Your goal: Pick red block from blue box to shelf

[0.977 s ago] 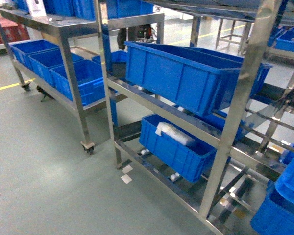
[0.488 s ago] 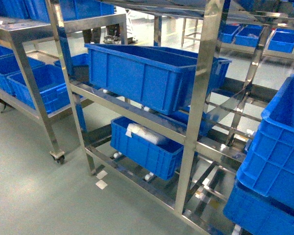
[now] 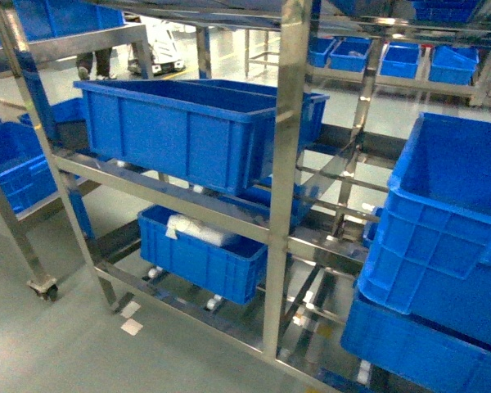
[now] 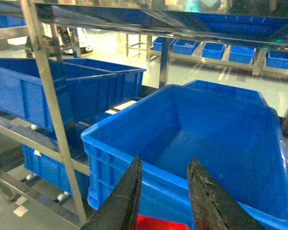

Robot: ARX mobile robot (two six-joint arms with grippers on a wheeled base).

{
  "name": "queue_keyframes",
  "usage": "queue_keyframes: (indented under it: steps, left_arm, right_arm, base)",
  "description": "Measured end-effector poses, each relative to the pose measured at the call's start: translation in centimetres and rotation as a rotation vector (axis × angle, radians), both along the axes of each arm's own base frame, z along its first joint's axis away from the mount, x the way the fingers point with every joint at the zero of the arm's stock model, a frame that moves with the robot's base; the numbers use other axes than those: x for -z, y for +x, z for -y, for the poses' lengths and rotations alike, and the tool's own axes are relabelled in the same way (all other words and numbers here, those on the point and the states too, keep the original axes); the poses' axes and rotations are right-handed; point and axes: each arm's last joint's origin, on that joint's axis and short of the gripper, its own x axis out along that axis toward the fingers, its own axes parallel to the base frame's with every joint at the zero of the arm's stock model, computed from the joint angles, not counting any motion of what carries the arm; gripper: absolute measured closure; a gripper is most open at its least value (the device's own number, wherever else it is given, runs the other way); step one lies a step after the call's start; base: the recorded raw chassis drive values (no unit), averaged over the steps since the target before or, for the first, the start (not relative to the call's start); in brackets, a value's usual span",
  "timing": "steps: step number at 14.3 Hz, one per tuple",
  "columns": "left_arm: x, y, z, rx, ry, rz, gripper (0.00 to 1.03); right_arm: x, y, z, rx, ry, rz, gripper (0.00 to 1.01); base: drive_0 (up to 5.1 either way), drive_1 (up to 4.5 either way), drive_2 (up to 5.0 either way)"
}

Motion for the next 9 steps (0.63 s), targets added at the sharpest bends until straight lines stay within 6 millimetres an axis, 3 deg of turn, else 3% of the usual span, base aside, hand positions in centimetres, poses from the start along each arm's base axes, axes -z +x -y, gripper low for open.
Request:
queue_keyframes:
  steps: [4,9]
  left_arm:
    - [0.00,0.00,0.01,0.002,0.000,0.000,0.05]
    - [-0.01,0.00,0.01,0.002,0.000,0.001,0.05]
  right_arm:
    - [0.01,0.00,0.00,0.000,0.000,-0.001,0.76]
    - [0.00,0.00,0.00,0.000,0.000,0.000,0.76]
  base:
    - [-1.6,-1.64,-1.6]
    - [-1.6,2.63,-5.8]
